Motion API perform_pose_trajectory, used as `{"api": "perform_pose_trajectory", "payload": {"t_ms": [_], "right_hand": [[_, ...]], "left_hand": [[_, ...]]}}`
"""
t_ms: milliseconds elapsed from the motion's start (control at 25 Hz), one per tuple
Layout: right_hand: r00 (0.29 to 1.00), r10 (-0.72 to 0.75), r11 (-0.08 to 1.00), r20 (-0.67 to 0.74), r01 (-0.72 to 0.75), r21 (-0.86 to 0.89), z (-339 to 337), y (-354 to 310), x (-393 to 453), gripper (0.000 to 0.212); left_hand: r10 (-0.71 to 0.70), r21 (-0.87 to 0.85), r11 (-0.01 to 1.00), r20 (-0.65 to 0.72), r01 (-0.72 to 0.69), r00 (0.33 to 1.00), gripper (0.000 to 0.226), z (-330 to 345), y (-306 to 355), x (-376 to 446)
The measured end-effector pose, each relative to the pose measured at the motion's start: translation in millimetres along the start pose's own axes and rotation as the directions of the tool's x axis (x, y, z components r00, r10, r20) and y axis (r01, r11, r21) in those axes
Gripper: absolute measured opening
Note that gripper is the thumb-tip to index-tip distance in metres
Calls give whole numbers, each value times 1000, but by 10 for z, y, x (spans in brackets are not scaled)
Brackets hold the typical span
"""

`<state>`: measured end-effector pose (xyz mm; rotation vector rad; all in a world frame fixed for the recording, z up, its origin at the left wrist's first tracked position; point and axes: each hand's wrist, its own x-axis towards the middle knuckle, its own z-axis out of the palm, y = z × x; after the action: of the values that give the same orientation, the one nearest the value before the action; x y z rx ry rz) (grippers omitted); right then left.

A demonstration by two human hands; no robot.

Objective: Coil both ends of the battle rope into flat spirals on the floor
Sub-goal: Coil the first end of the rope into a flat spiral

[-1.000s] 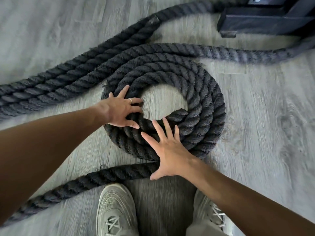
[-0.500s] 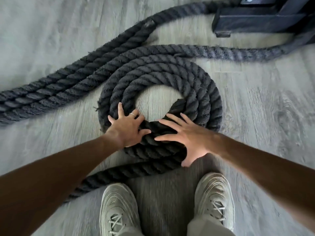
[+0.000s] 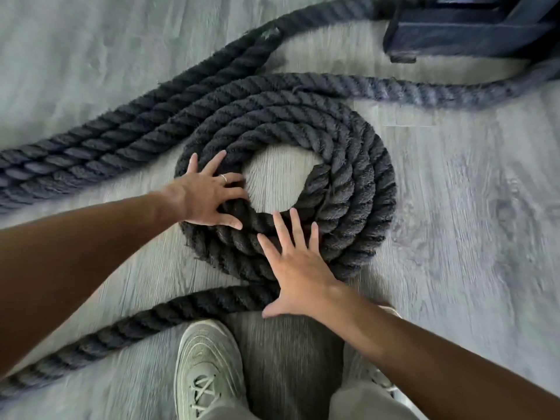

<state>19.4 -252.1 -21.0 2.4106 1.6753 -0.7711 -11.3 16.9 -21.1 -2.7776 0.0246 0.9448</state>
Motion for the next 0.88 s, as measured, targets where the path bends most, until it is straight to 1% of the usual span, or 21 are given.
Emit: {"api": "perform_pose_trajectory", "payload": {"t_ms": [40,120,240,320,400,440,520,560,600,640,680,720,800,840,880], "right_hand": [[1000,13,1000,-17,-13,12,25,-14,1,144],[999,-3,999,-39,5,51,41,24,7,141],[997,-38,994,-65,44,102,82,96,-2,138],[994,-84,992,-72,90,83,85,224,-23,136],[986,-162,987,-50,162,2,18,523,-42,134],[978,-206,978,-26,205,-46,-47,711,-40,133],[964,-262,957,43,265,-121,-212,1093,-53,132],[960,-269,950,80,279,-142,-298,1254,-53,131],[955,-274,945,114,290,-153,-378,1372,-42,131],[952,-274,943,139,294,-157,-443,1447,-26,131],[952,-263,945,155,286,-156,-487,1482,-18,131],[957,-240,952,165,265,-153,-508,1485,-24,132],[970,-184,968,157,207,-143,-479,1389,-54,134],[979,-158,977,131,175,-125,-432,1286,-74,135],[986,-139,985,95,148,-93,-372,1141,-91,136]], "left_hand": [[3,13,1000,27,-3,1000,99,-13,-7,19],[-11,2,1000,43,11,999,97,-10,49,32],[-29,-13,999,23,29,999,96,-9,80,-26],[-57,-20,998,-3,57,998,94,-3,153,-108],[-165,-44,986,-44,163,985,92,13,441,-190],[-255,-91,964,-59,249,965,90,6,645,-205],[-415,-208,893,-38,399,909,89,-104,1027,-121],[-453,-231,870,-28,436,891,88,-187,1148,-40],[-458,-225,870,-36,440,888,85,-252,1212,18],[-430,-209,888,-56,411,901,83,-286,1214,51],[-375,-200,914,-90,353,922,81,-279,1159,69],[-306,-211,938,-131,275,943,80,-239,1066,70],[-135,-221,970,-150,100,979,80,-160,786,42],[-63,-167,985,-154,37,986,83,-135,617,45],[-21,-87,996,-149,8,989,88,-131,442,66]]}}
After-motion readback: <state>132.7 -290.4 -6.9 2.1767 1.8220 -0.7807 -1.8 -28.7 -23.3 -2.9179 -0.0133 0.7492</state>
